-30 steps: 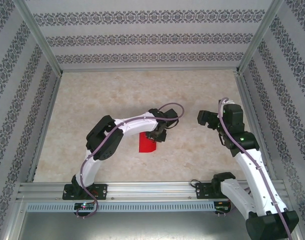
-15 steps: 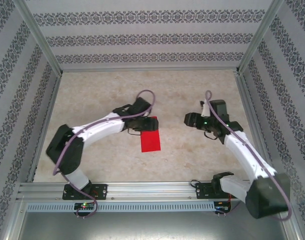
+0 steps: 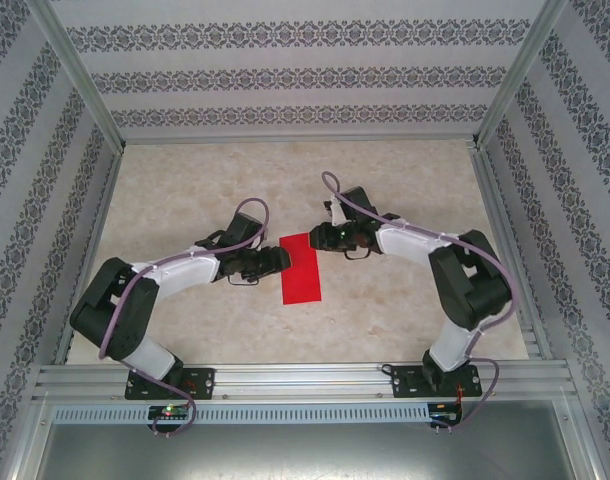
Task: Fold a paper plane with a square sheet of paper (fold left side to right side)
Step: Third fold the triangle at the center of the table.
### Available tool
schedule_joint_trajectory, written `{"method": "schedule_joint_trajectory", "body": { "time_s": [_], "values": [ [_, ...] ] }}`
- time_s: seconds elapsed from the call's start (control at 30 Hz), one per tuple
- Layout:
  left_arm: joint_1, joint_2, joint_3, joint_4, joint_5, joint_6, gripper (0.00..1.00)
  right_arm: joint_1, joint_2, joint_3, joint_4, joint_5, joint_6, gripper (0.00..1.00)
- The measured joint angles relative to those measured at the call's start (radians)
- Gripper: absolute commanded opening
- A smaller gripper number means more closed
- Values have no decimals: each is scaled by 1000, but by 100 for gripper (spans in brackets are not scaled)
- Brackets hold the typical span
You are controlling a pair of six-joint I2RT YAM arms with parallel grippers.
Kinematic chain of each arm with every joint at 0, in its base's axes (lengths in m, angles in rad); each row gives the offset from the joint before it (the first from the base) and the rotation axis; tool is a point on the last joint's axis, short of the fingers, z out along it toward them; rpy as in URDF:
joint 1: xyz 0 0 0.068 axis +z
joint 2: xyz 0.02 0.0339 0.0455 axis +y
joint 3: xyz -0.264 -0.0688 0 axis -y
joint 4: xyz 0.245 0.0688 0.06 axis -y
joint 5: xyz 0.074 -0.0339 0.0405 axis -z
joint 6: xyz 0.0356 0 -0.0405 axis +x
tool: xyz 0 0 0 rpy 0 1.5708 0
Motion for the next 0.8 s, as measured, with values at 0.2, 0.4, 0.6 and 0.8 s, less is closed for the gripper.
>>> {"method": "schedule_joint_trajectory", "body": {
  "time_s": [0.2,0.4,0.6,0.8],
  "values": [
    [0,45,0,2,11,-7,67,2,119,76,5,2,-3,34],
    [0,66,8,2,33,-13,67,2,163,86,-2,6,-12,31],
    [-5,78,15,2,53,-18,62,2,171,95,-11,11,-38,30],
    [-15,98,16,20,83,-43,50,2,171,95,-13,11,-49,30]
  ]
}}
